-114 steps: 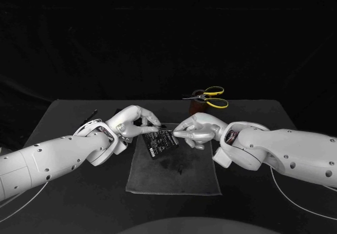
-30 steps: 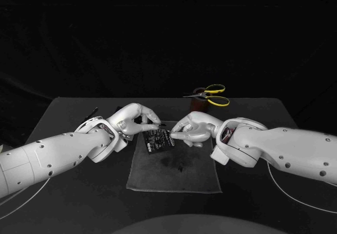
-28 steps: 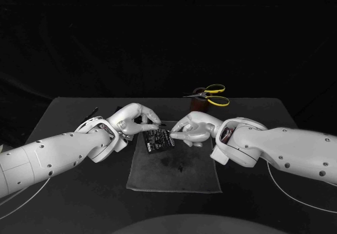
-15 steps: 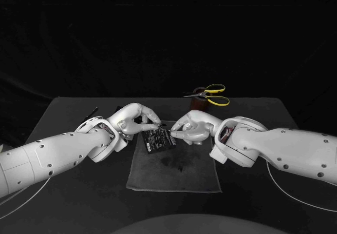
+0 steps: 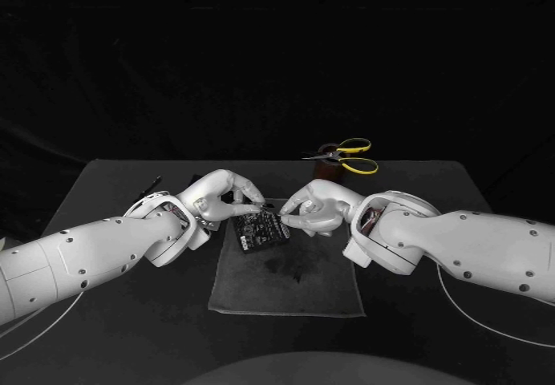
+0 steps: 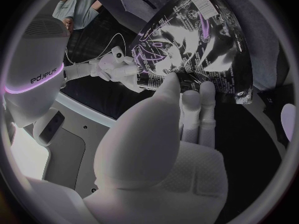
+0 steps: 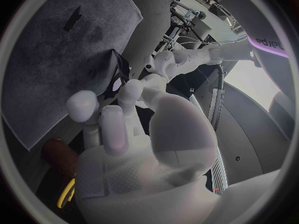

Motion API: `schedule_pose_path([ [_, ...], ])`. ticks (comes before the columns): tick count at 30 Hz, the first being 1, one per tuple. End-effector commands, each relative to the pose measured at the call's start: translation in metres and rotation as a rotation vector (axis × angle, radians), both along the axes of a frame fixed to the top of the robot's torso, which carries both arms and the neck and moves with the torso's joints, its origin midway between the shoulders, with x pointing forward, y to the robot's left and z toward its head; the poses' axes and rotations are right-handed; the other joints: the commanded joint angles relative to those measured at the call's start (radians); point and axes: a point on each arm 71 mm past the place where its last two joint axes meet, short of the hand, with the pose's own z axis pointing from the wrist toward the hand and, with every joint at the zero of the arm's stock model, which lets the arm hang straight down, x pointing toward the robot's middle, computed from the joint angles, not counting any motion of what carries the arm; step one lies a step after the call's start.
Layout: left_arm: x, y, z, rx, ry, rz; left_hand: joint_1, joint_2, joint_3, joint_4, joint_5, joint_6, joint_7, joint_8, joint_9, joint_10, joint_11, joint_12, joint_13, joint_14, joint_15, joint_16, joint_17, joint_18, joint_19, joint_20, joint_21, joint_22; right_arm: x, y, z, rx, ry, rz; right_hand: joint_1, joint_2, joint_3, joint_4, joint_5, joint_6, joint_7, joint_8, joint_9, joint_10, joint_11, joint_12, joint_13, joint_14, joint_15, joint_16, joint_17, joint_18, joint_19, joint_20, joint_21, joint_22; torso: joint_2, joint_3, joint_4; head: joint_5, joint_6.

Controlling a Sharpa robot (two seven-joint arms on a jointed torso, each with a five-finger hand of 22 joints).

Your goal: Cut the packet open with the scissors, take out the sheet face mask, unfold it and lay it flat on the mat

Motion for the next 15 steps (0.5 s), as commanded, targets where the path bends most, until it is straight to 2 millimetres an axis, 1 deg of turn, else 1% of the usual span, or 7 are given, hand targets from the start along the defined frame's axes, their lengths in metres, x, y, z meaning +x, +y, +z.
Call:
schedule_pose_path([
  [1, -0.0005, -0.0027, -0.0001, -0.005, 0.017, -0.011, 0.001, -0.008, 0.004, 0.001, -0.002, -0.003, 0.008, -0.006, -0.001, 0.004, 0.001, -0.002, 0.002, 0.008, 0.001, 0.004, 0.001, 0.011, -0.004, 0.004, 0.004, 0.002, 0.0019, 0.0010, -0.0013, -0.043, -0.005, -0.009, -0.001, -0.010, 0.003, -0.006, 0.006, 0.005, 0.002, -0.004, 0.001, -0.004, -0.002, -0.007, 0.001, 0.026, -0.003, 0.005, -0.001, 0.018, 0.006, 0.001, -0.005, 0.001, 0.001, -0.0006, -0.0001, -0.001, -0.001],
  [4, -0.0005, -0.0027, -0.0001, -0.006, 0.019, -0.010, 0.001, -0.008, 0.005, 0.001, -0.002, -0.003, 0.008, -0.006, -0.001, 0.005, 0.001, -0.002, 0.002, 0.009, 0.001, 0.004, 0.001, 0.011, -0.004, 0.004, 0.004, 0.002, 0.0035, 0.0020, -0.0022, -0.061, -0.004, -0.012, 0.005, -0.013, 0.006, -0.012, 0.010, 0.006, 0.001, -0.004, 0.002, -0.005, -0.003, -0.009, 0.000, 0.026, -0.004, 0.005, -0.001, 0.018, 0.006, 0.001, -0.005, 0.002, 0.001, -0.0010, 0.0003, -0.002, -0.002],
  [9, -0.0006, -0.0024, 0.0000, -0.007, 0.021, -0.008, 0.000, -0.008, 0.005, 0.002, -0.002, -0.002, 0.008, -0.006, -0.001, 0.005, 0.001, -0.003, 0.002, 0.009, 0.002, 0.004, 0.002, 0.011, -0.004, 0.004, 0.004, 0.002, 0.0055, 0.0036, -0.0034, -0.084, -0.001, -0.015, 0.011, -0.017, 0.008, -0.021, -0.001, 0.009, 0.000, -0.002, 0.004, -0.006, -0.004, -0.013, -0.001, 0.026, -0.005, 0.004, -0.003, 0.019, 0.006, 0.000, -0.007, 0.001, 0.000, -0.0017, 0.0015, -0.002, -0.003],
  [10, -0.0006, -0.0024, 0.0000, -0.007, 0.022, -0.007, 0.000, -0.008, 0.005, 0.002, -0.002, -0.002, 0.008, -0.006, -0.001, 0.005, 0.001, -0.003, 0.002, 0.009, 0.002, 0.004, 0.002, 0.011, -0.004, 0.004, 0.004, 0.002, 0.0056, 0.0042, -0.0036, -0.089, 0.001, -0.015, 0.011, -0.018, 0.008, -0.021, -0.004, 0.010, 0.001, -0.002, 0.004, -0.006, -0.004, -0.014, -0.001, 0.026, -0.005, 0.004, -0.003, 0.019, 0.005, 0.000, -0.008, 0.000, 0.000, -0.0011, 0.0009, -0.001, -0.004],
  [15, -0.0005, -0.0021, 0.0001, -0.010, 0.026, -0.004, -0.001, -0.009, 0.005, 0.002, -0.002, -0.002, 0.008, -0.006, -0.001, 0.006, 0.002, -0.003, 0.002, 0.010, 0.002, 0.004, 0.002, 0.011, -0.004, 0.005, 0.005, 0.002, 0.0061, 0.0073, -0.0045, -0.106, 0.001, -0.008, 0.008, -0.025, 0.005, -0.024, -0.031, 0.008, 0.001, -0.003, 0.006, -0.005, -0.003, -0.015, 0.000, 0.025, -0.004, 0.003, -0.005, 0.019, 0.005, 0.001, -0.009, 0.001, 0.000, -0.0009, 0.0003, -0.001, -0.003],
])
